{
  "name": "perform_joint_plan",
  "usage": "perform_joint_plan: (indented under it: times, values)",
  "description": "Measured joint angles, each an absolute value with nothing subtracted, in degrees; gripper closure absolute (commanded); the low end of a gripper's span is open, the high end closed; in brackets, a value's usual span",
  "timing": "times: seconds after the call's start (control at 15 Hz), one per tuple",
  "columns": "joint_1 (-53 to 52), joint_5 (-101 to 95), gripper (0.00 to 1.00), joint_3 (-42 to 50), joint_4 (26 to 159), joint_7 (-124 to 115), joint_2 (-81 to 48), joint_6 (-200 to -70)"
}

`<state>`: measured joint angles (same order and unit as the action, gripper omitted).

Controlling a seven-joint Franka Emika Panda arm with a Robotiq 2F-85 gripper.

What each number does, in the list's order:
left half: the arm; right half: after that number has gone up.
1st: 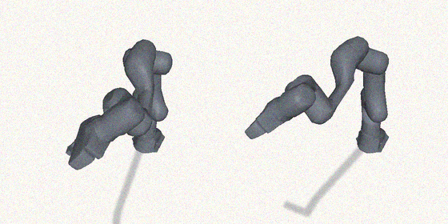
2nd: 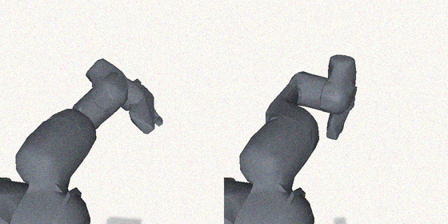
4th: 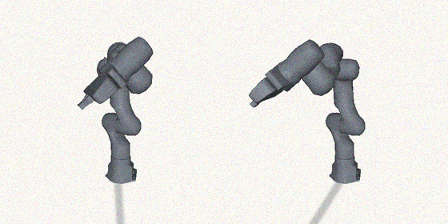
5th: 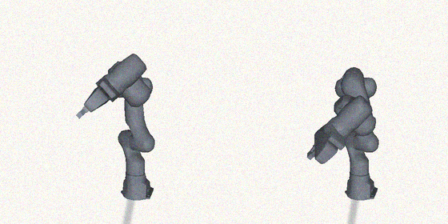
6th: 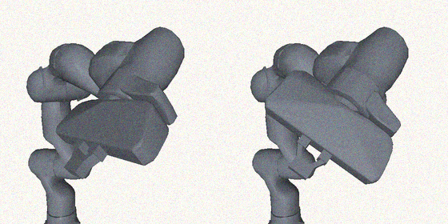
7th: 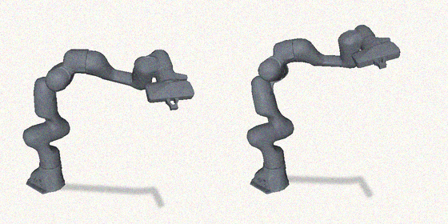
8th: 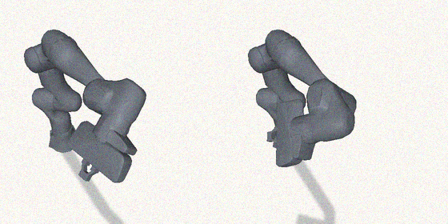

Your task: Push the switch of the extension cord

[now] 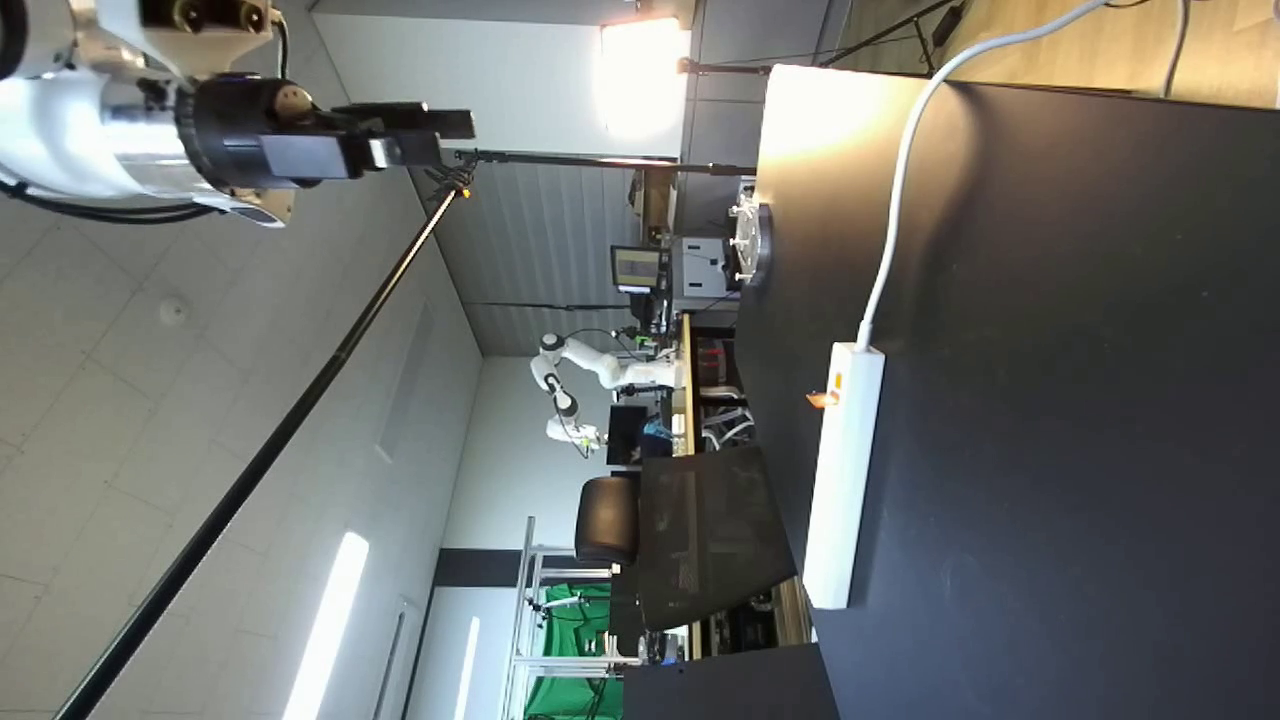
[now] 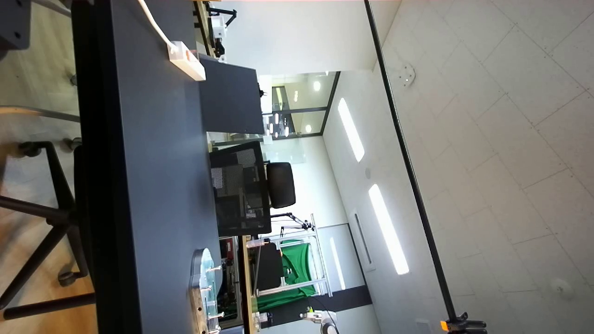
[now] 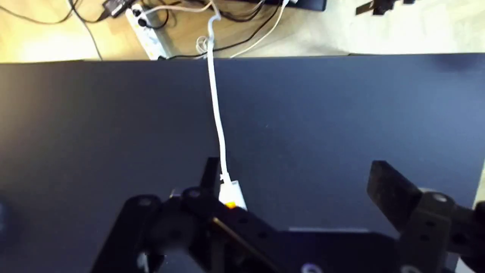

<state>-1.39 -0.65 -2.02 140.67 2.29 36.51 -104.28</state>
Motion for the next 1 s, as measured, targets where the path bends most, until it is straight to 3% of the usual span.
perform_joint_plan:
  times: [0.07, 0.53, 0.6, 0.8, 1.0]
  values:
    - [-0.83, -2.61, 0.27, -1.54, 141.46, 3.45, 35.61, -108.01]
    - [2.82, -10.87, 0.75, 3.9, 142.27, 11.79, 23.4, -128.22]
    - [3.27, -11.97, 0.58, 4.13, 141.85, 12.11, 21.57, -129.71]
    - [3.41, -12.1, 0.75, 4.15, 141.73, 12.13, 20.04, -130.24]
    - [3.36, -12.09, 0.75, 4.1, 141.78, 12.13, 20.68, -130.19]
